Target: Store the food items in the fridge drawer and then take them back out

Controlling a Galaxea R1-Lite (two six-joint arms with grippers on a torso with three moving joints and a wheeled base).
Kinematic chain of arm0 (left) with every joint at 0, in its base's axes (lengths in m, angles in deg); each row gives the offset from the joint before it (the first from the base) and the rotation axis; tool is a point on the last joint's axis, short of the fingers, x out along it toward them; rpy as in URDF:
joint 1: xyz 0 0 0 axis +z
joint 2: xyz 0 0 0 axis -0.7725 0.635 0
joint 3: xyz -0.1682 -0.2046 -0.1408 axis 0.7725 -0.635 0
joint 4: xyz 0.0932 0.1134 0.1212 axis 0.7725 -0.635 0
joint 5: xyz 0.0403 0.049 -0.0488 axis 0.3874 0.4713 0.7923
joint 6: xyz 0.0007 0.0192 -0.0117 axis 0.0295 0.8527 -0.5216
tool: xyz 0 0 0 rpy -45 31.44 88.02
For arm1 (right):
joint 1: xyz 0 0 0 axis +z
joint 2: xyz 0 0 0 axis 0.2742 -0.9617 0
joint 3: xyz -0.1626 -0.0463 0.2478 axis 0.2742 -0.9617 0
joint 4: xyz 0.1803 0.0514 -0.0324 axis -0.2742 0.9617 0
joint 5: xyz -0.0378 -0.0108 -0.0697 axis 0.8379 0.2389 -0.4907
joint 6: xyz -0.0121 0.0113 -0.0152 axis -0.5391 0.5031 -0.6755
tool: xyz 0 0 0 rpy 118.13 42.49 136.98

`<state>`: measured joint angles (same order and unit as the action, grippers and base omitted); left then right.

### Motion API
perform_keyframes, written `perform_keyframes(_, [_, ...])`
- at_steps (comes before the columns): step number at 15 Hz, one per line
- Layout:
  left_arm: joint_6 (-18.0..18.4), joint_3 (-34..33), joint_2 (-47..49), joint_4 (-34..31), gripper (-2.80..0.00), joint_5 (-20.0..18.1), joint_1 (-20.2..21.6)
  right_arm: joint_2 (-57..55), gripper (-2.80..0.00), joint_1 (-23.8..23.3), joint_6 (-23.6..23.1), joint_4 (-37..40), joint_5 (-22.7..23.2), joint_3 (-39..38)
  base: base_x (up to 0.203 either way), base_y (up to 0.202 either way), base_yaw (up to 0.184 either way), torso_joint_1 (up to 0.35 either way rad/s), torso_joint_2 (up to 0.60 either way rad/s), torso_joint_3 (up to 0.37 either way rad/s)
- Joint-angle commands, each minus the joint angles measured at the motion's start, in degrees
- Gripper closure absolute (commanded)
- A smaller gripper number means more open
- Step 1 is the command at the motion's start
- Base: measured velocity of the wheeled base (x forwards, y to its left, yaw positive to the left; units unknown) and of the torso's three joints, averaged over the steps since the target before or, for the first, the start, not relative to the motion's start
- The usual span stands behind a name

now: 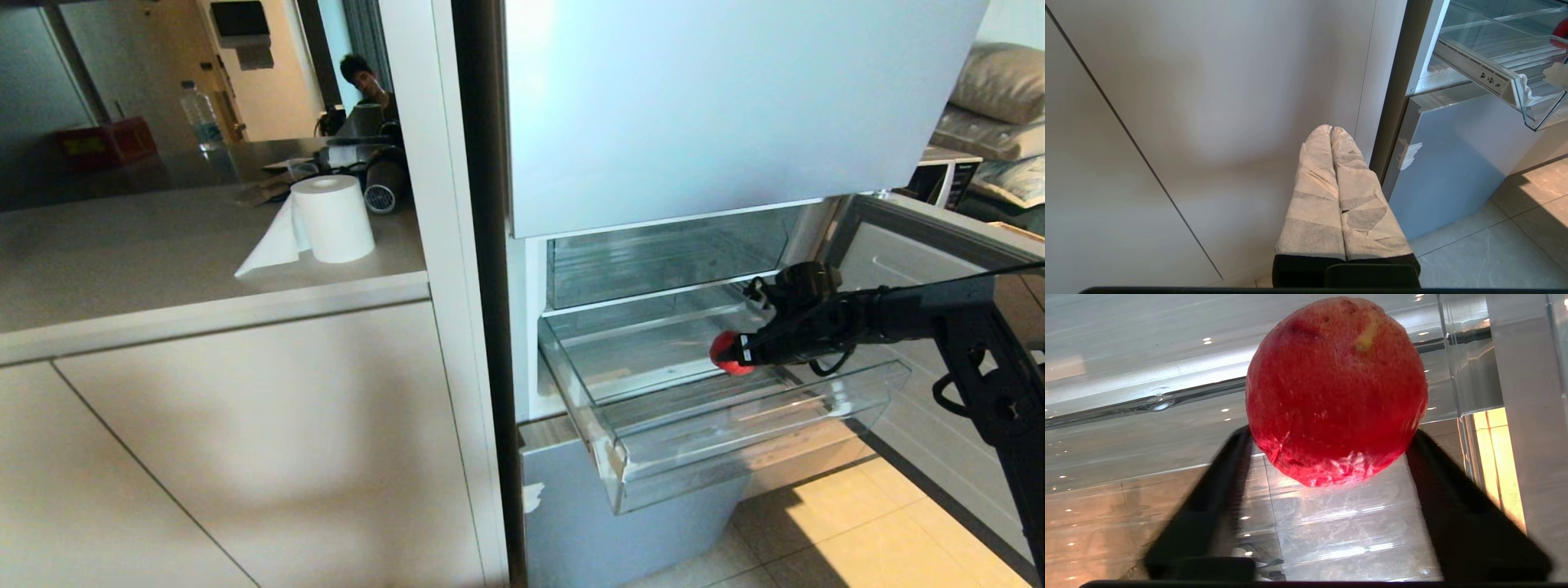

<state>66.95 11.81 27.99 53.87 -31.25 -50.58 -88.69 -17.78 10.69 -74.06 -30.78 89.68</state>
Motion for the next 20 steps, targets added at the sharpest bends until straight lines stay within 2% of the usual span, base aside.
perform_keyframes(1, [-0.01,-0.09,0.00,0.08,0.00,0.00,0.00,-0.01,0.00,0.02,0.00,0.06,0.05,0.02,0.000,0.000,0.000,0.000,0.00,0.000])
perform_keyframes(5, [0.01,-0.09,0.00,0.06,0.00,0.00,0.00,1.09,0.00,0.00,-0.04,0.15,0.08,0.06,0.000,0.000,0.000,0.000,0.00,0.000])
perform_keyframes(9, [-0.01,-0.09,0.08,-0.01,0.00,0.00,0.00,7.39,0.00,-0.15,-0.09,1.97,0.05,-0.58,0.000,0.000,0.000,0.000,0.00,0.000])
perform_keyframes(15, [-0.01,-0.09,0.00,-0.01,0.00,0.00,0.00,19.27,0.00,-0.07,-0.19,3.00,-0.13,-8.86,0.000,0.000,0.000,0.000,0.00,0.000])
perform_keyframes(20, [-0.01,-0.09,0.01,0.05,0.00,0.00,0.00,39.95,0.00,0.68,-0.18,2.97,-0.14,-21.63,0.000,0.000,0.000,0.000,0.00,0.000])
